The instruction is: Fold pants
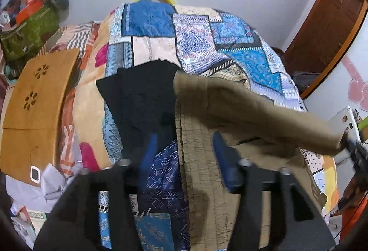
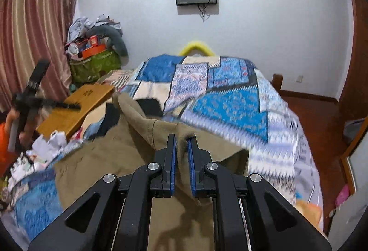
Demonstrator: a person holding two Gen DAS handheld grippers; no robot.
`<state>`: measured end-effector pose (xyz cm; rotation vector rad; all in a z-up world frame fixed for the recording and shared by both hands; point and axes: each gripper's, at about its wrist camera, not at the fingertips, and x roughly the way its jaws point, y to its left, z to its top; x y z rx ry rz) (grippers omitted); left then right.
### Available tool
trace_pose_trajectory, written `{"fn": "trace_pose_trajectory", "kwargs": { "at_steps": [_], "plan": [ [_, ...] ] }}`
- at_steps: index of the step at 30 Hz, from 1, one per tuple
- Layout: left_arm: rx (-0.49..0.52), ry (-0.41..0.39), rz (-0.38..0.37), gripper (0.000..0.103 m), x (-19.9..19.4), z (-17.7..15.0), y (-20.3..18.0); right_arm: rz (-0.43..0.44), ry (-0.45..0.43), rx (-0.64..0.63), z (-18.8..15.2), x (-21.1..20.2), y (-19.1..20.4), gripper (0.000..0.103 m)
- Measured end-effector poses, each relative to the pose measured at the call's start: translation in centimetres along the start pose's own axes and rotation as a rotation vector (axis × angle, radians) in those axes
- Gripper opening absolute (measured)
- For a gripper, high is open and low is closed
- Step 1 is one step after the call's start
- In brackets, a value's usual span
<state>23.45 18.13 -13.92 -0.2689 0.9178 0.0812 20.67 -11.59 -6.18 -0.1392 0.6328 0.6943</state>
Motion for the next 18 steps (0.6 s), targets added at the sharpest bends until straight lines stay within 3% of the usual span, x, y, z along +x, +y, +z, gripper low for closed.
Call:
{"fn": "trace_pose_trajectory", "kwargs": {
  "at_steps": [3,4,11,14,18],
  "plan": [
    [0.007,0.0,-0.037,0.086,-0.2,-0.5,-0.7,-0.002,0.021,0.023,-2.4,-0.9,0.3,0.008],
    [0.006,0.01,-0.058,0.088,0.0,-0.9,-1.0,-0.002,0.027,0.036,-3.0,-1.1,0.2,0.008],
    [0.015,0.151,-0.045,0.088,4.4,-3.5,-1.7,-0.029,0.094,0.131,-7.0,-0.7,-1.3,0.009],
    [-0.06,0.242,-0.078,0.088,6.9,-4.0,-0.9,-0.041,0.103,0.158,-8.0,-0.6,-1.8,0.009],
    [-0.161,0.249,-0.144,0.088,8.2,-3.6,0.0,-0.042,0.109,0.178,-8.6,-0.4,-2.1,0.009]
  ]
}}
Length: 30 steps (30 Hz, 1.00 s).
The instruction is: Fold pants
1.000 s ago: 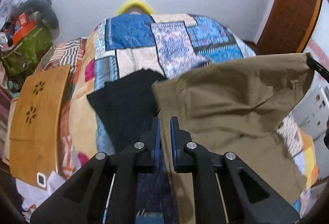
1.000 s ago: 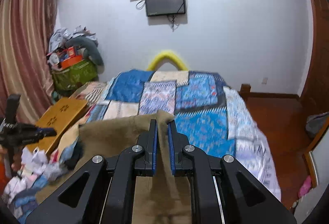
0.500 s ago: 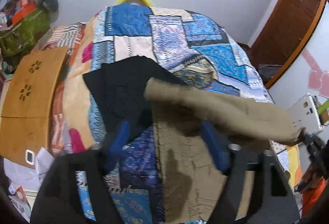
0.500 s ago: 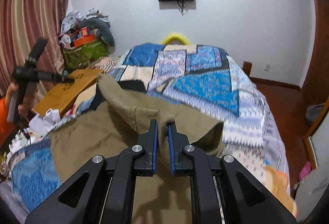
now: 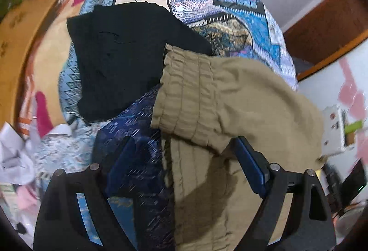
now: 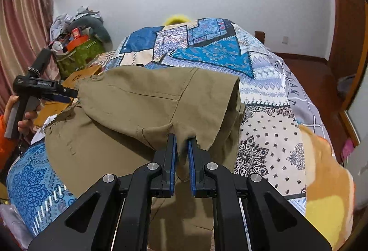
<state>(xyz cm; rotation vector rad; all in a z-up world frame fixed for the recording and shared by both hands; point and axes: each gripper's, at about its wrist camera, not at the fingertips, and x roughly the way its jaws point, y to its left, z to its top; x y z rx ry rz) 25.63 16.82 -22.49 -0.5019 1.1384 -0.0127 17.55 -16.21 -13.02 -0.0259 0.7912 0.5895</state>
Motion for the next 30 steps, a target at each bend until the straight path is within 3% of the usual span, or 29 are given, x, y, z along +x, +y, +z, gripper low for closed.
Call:
{"fn": "trace_pose_trajectory", "kwargs": {
  "at_steps": [3,5,7,11,12,14,23,27,30],
  "plan": [
    [-0.005,-0.012,-0.033,0.088,0.3,0.8,-0.4,-0.006,0.013,-0.009,-0.6,0.2,0.3,0.009],
    [-0.001,-0.019,-0.014,0.086,0.6,1.5,-0.8,-0.002,0.018,0.0,-0.7,0.4,0.1,0.009],
    [0.015,-0.042,0.031,0.053,0.6,2.0,-1.3,0.002,0.018,0.012,-0.8,0.4,-0.1,0.009],
    [0.108,-0.077,0.13,0.041,0.5,1.9,-2.9,0.001,0.008,0.022,-0.7,0.2,-0.3,0.009],
    [0.146,-0.102,0.175,0.02,0.0,1.6,-3.6,-0.001,0.003,0.023,-0.6,0.1,-0.3,0.009],
    [0.197,-0.14,0.206,0.017,-1.2,1.3,-4.5,-0.008,-0.01,0.023,-0.2,-0.2,-0.5,0.009],
    [0.267,-0.27,0.142,0.009,-9.6,-0.9,-6.6,-0.038,-0.139,0.02,2.2,-4.6,-0.7,0.009],
    [0.293,-0.264,0.133,0.002,-10.8,-3.2,-7.0,-0.059,-0.165,0.011,2.2,-6.4,-0.8,0.009],
    [0.317,-0.237,0.146,0.001,-10.1,-5.0,-7.1,-0.066,-0.135,0.019,1.4,-6.4,-1.2,0.009]
  ]
}}
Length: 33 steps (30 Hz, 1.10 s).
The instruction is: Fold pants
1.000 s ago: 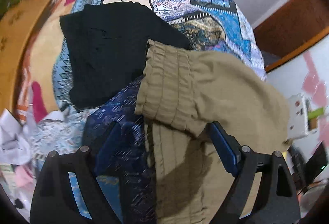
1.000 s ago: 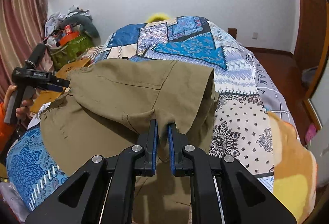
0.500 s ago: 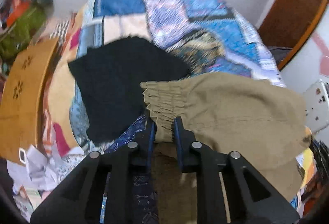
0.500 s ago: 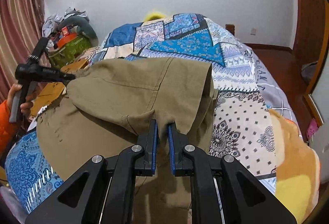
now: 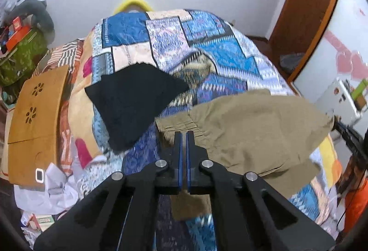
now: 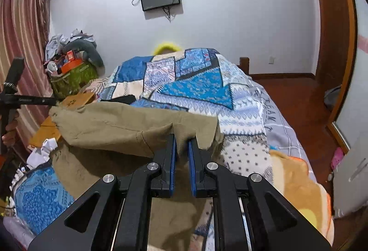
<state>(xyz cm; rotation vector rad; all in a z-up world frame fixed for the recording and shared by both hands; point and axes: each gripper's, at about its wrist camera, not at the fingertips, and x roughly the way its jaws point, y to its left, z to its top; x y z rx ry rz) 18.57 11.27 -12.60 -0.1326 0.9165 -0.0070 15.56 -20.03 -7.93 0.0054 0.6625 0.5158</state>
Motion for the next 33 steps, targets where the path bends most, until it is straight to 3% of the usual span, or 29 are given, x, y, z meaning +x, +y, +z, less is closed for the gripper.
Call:
{"fn": "trace_pose_trajectory", "kwargs": {
  "at_steps": [8,11,14,15,19,25,30,33],
  "plan": [
    [0.017,0.09,0.03,0.001,2.1,-4.7,-0.5,-0.042,0.153,-0.002,-3.8,1.7,-0.1,0.014],
    [0.039,0.095,0.043,0.008,2.0,-5.5,-0.8,-0.075,0.226,0.001,-5.4,2.3,-0.7,0.018],
    [0.072,0.077,0.074,0.03,1.5,-5.8,-1.3,-0.119,0.284,-0.004,-6.3,2.3,-1.1,0.033],
    [0.089,0.059,0.09,0.042,1.1,-5.9,-1.5,-0.133,0.287,-0.011,-6.5,2.0,-1.1,0.038],
    [0.142,-0.018,0.102,0.068,-0.4,-5.5,-2.4,-0.145,0.237,-0.053,-5.6,0.3,0.0,0.049],
    [0.213,-0.039,0.076,0.082,-0.5,-5.3,-4.5,-0.037,0.147,-0.144,-2.8,-0.6,4.0,0.075],
    [0.253,0.011,0.059,0.082,1.5,-5.8,-6.4,0.083,0.198,-0.246,-2.5,2.9,8.0,0.077],
    [0.249,0.053,0.0,0.082,2.8,-6.3,-7.2,0.115,0.258,-0.323,-3.1,5.2,9.9,0.077]
  ]
}}
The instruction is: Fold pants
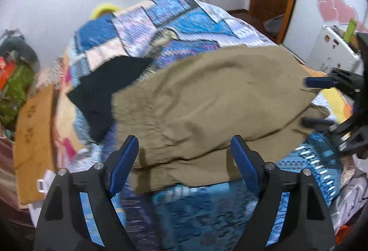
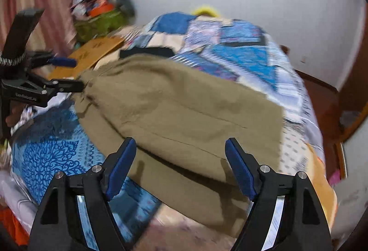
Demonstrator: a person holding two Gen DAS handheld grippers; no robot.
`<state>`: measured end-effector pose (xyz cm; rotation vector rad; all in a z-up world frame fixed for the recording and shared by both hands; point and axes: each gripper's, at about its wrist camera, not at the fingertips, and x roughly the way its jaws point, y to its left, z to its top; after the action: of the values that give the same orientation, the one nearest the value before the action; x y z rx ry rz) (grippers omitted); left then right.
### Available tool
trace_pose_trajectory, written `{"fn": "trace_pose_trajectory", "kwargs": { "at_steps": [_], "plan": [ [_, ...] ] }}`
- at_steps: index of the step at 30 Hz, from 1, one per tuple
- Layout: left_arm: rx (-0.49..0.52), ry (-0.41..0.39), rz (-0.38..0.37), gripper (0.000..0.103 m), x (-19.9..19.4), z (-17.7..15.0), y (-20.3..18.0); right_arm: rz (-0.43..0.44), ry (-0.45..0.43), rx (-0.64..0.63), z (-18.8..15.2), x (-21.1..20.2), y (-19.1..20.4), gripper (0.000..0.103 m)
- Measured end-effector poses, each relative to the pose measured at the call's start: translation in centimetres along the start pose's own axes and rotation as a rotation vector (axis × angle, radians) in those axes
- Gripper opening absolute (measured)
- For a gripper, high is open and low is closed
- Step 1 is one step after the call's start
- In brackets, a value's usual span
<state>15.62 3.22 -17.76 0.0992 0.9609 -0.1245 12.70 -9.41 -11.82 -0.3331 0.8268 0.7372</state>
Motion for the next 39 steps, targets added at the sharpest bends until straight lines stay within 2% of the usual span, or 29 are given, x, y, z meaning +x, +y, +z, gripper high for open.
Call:
{"fn": "trace_pose_trajectory", "kwargs": {
  "at_steps": [4,8,10,11,13,16,17,20,22,23,24,25,28,29,30,31,33,38,39],
  "plan": [
    [0.03,0.03,0.009,0.082,1.6,0.0,-1.1,0.028,0.068,-0.065,0.5,2.4,1.3,0.075],
    [0.022,0.034,-0.001,0.082,1.7,0.7,-1.0,0.062,0.073,-0.083,1.3,3.5,1.4,0.071],
    [0.007,0.028,-0.023,0.082,1.6,0.8,-0.8,0.078,0.065,-0.094,1.6,3.8,1.4,0.053],
    [0.0,0.027,-0.042,0.082,1.6,0.7,-0.8,0.074,0.056,-0.104,1.6,4.0,1.5,0.048],
    [0.004,0.024,-0.067,0.082,1.5,0.5,-1.1,0.078,0.052,-0.123,1.7,4.0,2.0,0.028],
    [0.048,0.015,-0.033,0.082,1.5,0.3,-2.0,0.074,0.006,-0.147,2.0,3.4,2.6,0.012],
    [0.06,0.015,-0.022,0.082,1.6,0.4,-2.2,0.069,-0.01,-0.151,2.2,3.1,2.7,0.01],
    [0.093,0.004,0.018,0.078,1.8,0.7,-2.9,0.073,-0.054,-0.134,2.9,2.1,2.5,0.01],
    [0.124,-0.02,0.07,0.06,1.8,1.1,-3.3,0.078,-0.074,-0.115,3.4,1.5,2.1,0.01],
    [0.137,-0.031,0.101,0.054,1.8,1.3,-3.5,0.079,-0.079,-0.11,3.6,1.4,2.0,0.01],
    [0.14,-0.035,0.12,0.044,1.8,1.6,-3.5,0.082,-0.083,-0.103,3.8,1.2,1.9,0.01],
    [0.138,-0.036,0.122,0.036,1.8,1.8,-3.3,0.084,-0.084,-0.101,3.8,1.0,1.9,0.01],
    [0.123,-0.051,0.105,0.024,1.1,2.3,-2.9,0.1,-0.068,-0.106,3.8,0.8,2.1,0.01],
    [0.121,-0.056,0.106,0.021,0.8,2.6,-2.8,0.09,-0.054,-0.115,3.6,0.9,2.4,0.012],
    [0.113,-0.063,0.095,0.019,0.4,2.9,-2.7,0.081,-0.047,-0.123,3.5,0.9,2.4,0.02],
    [0.105,-0.069,0.081,0.018,0.2,3.2,-2.5,0.063,-0.042,-0.134,3.2,1.0,2.6,0.035],
    [0.087,-0.078,0.055,0.017,-0.5,3.7,-2.1,0.024,-0.044,-0.158,2.4,1.2,2.8,0.051],
    [0.085,-0.081,0.024,0.013,-1.7,4.0,-2.0,-0.035,-0.043,-0.16,1.1,1.4,2.3,0.05],
    [0.094,-0.079,0.025,0.013,-1.8,3.8,-2.2,-0.046,-0.053,-0.155,1.0,1.2,2.0,0.042]
  ]
}}
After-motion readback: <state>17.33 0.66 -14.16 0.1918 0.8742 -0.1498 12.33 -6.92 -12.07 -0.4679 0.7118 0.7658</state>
